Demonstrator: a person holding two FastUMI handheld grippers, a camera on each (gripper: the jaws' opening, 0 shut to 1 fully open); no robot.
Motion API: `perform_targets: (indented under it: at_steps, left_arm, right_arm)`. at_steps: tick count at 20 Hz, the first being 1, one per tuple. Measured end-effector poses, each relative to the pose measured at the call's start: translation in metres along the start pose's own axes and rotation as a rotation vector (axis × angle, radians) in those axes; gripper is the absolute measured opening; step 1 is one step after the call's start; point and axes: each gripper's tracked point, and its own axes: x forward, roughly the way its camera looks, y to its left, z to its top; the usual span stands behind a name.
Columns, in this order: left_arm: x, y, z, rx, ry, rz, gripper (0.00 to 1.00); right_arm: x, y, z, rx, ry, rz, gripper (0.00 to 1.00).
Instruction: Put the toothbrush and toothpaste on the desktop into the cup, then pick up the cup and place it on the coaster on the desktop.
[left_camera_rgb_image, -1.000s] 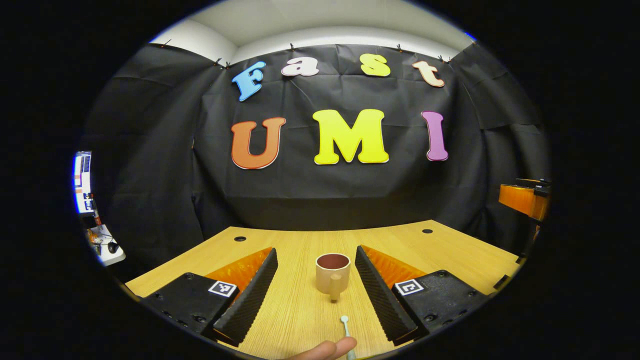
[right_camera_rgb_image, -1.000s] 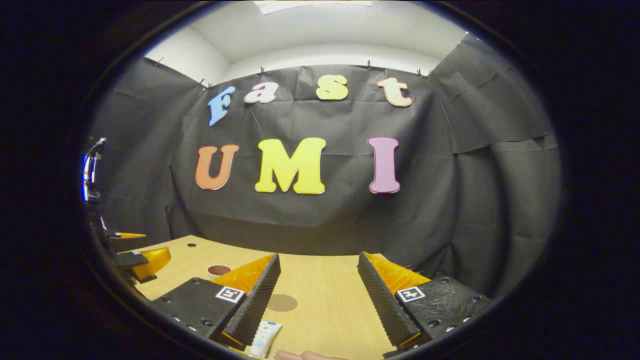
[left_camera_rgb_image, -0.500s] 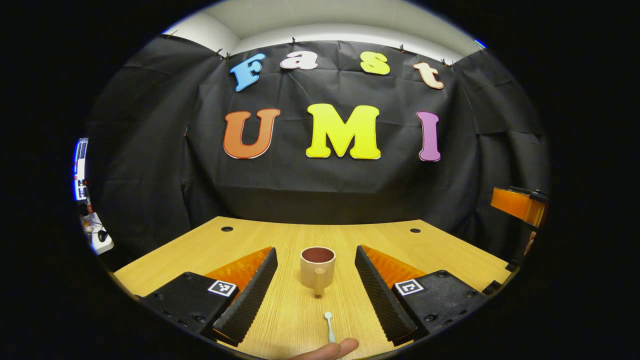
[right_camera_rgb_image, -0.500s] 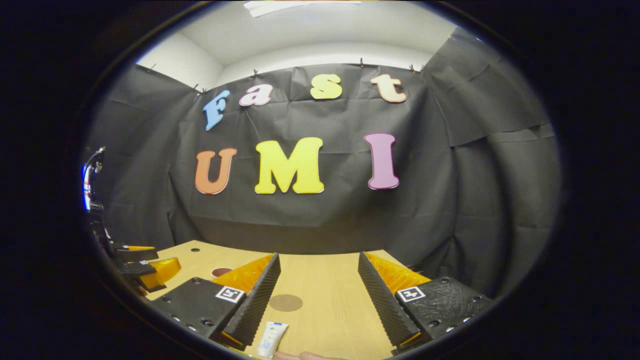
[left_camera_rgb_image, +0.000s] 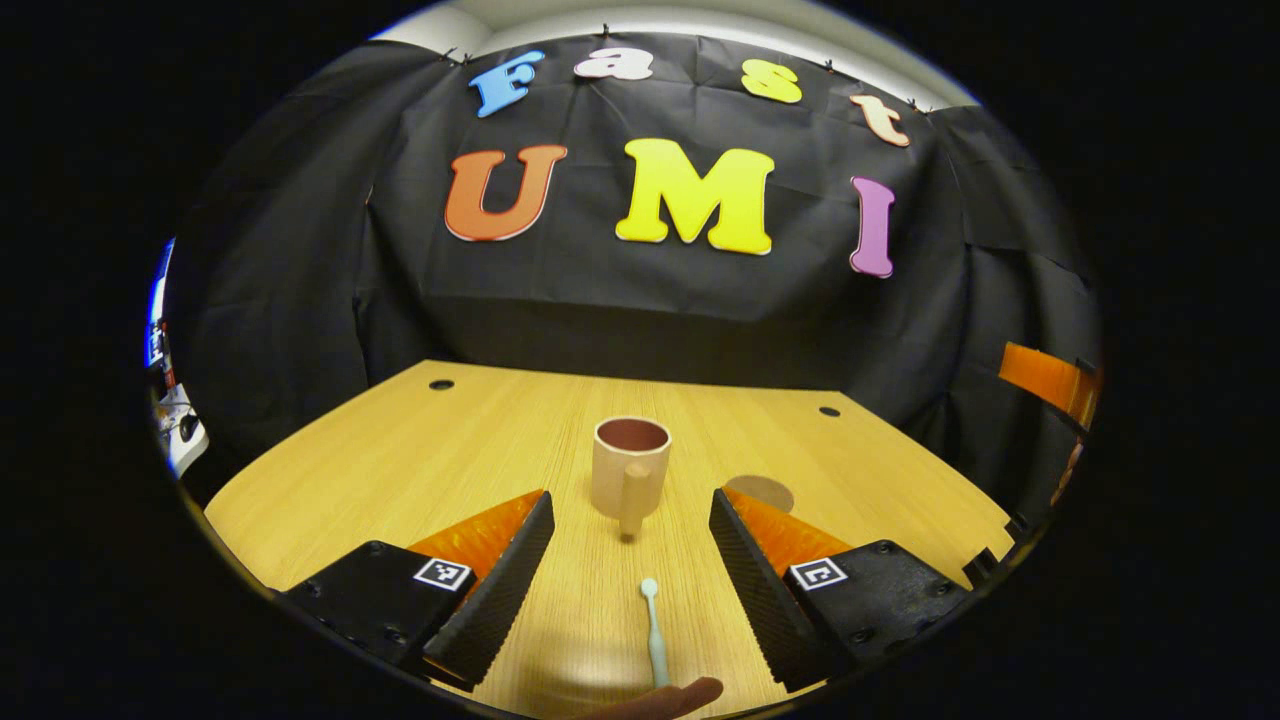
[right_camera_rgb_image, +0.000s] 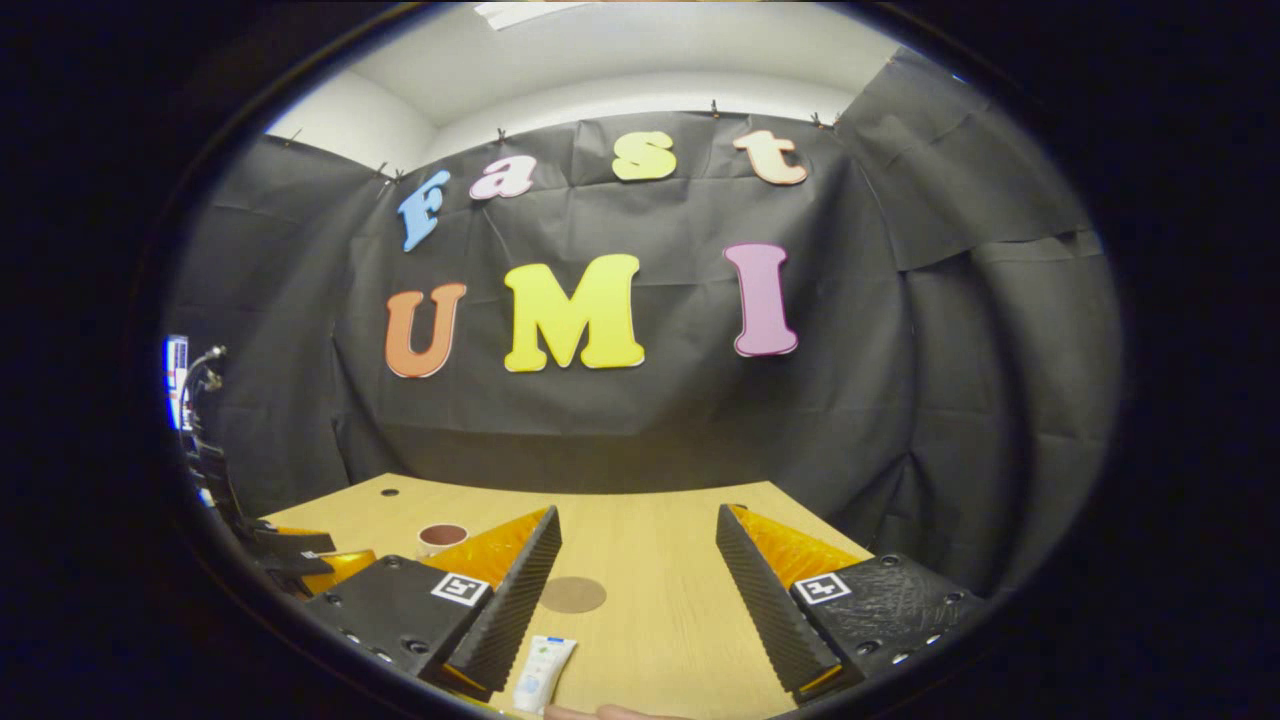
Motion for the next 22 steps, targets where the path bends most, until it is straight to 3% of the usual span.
perform_targets:
  at_steps: [5,10,14,15,18,19,21,22]
  left_arm:
    - [0.007,-0.006,-0.065,-0.016,0.170,-0.033,0.99]
    - [0.010,-0.003,-0.093,0.025,0.227,-0.016,0.99]
    - [0.014,-0.006,-0.116,0.040,0.285,-0.018,0.83]
    - [0.013,-0.005,-0.121,0.038,0.304,-0.014,0.85]
    - [0.012,-0.006,-0.120,0.055,0.303,-0.021,0.64]
    - [0.013,-0.005,-0.119,0.063,0.301,-0.018,0.67]
    - [0.013,-0.004,-0.120,0.077,0.302,-0.014,0.57]
    - [0.012,-0.004,-0.120,0.078,0.303,-0.012,0.60]
  right_arm:
    - [0.008,0.006,-0.029,-0.002,0.068,0.015,0.95]
    - [0.016,0.022,-0.075,0.009,0.195,0.055,0.95]
    - [0.017,0.041,-0.109,-0.006,0.301,0.117,0.97]
    - [0.018,0.043,-0.116,-0.013,0.318,0.121,0.98]
    - [0.018,0.050,-0.133,-0.022,0.363,0.128,0.95]
    - [0.017,0.053,-0.138,-0.025,0.379,0.135,0.96]
    - [0.015,0.057,-0.148,-0.036,0.403,0.144,0.95]
    - [0.014,0.060,-0.151,-0.046,0.411,0.149,0.96]
